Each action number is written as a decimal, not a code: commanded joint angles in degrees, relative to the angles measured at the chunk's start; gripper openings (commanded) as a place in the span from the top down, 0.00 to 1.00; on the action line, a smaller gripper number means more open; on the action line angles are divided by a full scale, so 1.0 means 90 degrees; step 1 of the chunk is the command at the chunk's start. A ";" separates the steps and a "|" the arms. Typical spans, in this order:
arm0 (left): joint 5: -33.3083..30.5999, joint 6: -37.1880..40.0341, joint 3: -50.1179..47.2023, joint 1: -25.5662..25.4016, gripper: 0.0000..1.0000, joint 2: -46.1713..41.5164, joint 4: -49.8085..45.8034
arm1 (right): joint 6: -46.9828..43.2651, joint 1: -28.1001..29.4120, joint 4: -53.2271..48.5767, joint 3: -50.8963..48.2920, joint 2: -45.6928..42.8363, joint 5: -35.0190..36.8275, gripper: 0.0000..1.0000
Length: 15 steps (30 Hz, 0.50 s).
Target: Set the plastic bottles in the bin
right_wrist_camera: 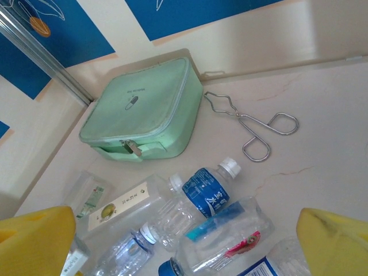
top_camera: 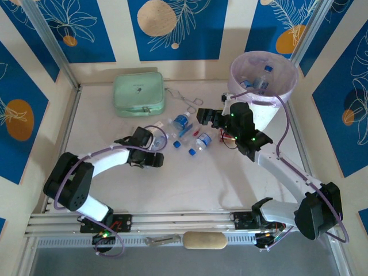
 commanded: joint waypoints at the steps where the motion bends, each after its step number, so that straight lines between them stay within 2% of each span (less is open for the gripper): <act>1: -0.0461 0.0208 0.0237 -0.0147 0.18 0.0156 -0.0245 | 0.0115 0.0037 0.0124 -0.0021 0.0032 0.0077 0.01; 4: -0.0593 0.0265 0.0288 -0.0223 0.25 0.0216 -0.0258 | 0.0139 0.0027 0.0133 -0.0030 0.0044 0.0072 0.01; 9: -0.0673 0.0310 0.0289 -0.0341 0.44 0.0149 -0.0193 | 0.0389 -0.0002 0.0161 -0.0036 0.0176 -0.0108 0.01; 13: -0.0620 0.0300 0.0271 -0.0407 0.53 -0.0019 -0.0118 | 0.0593 -0.0002 0.0159 -0.0026 0.0294 -0.0082 0.01; 15: -0.0545 0.0251 0.0278 -0.0422 0.55 -0.0150 -0.0093 | 0.0673 -0.0007 0.0180 -0.0014 0.0341 -0.0120 0.01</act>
